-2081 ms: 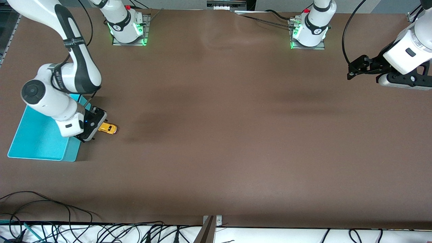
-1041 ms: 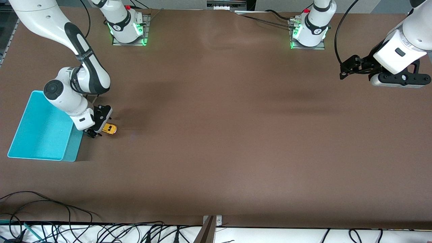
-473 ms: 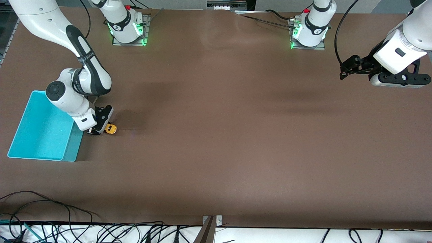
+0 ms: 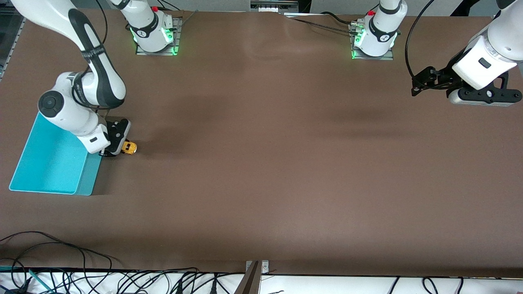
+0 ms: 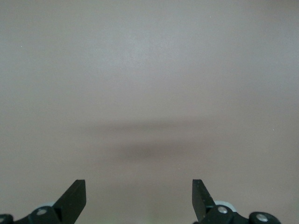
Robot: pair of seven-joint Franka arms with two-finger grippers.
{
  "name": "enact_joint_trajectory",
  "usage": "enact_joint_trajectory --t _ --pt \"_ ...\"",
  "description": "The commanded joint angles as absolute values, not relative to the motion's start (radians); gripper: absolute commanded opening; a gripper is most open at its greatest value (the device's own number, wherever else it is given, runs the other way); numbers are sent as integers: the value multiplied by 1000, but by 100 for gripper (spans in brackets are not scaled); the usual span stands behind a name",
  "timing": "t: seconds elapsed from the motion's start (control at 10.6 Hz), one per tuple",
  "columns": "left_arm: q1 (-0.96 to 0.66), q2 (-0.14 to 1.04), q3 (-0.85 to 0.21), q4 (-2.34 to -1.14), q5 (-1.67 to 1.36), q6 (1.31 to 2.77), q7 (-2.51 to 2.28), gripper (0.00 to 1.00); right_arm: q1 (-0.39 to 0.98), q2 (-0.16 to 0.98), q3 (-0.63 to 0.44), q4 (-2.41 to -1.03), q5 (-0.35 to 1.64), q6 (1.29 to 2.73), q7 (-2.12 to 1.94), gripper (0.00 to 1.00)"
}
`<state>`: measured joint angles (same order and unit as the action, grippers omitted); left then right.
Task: Wind up and store yellow beetle car
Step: 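Lift the car with the right gripper and carry it into the box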
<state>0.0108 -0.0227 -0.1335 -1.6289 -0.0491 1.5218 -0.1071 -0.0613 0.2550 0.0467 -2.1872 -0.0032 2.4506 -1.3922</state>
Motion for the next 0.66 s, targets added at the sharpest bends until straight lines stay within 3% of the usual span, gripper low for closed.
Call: enact_joint_trajectory --t 0.0,0.19,0.57 --pt "8 -14 -133 -1601 -32 1499 -117 100 -78 172 66 -2181 0 2349 -1503 0" --pt "8 -14 -133 -1601 -32 1499 -117 100 -83 132 64 -2149 -5 2261 -1596 0" --pt "8 -14 -133 -1601 -34 1499 -117 100 -221 112 64 -2093 -49 2201 -1949 0"
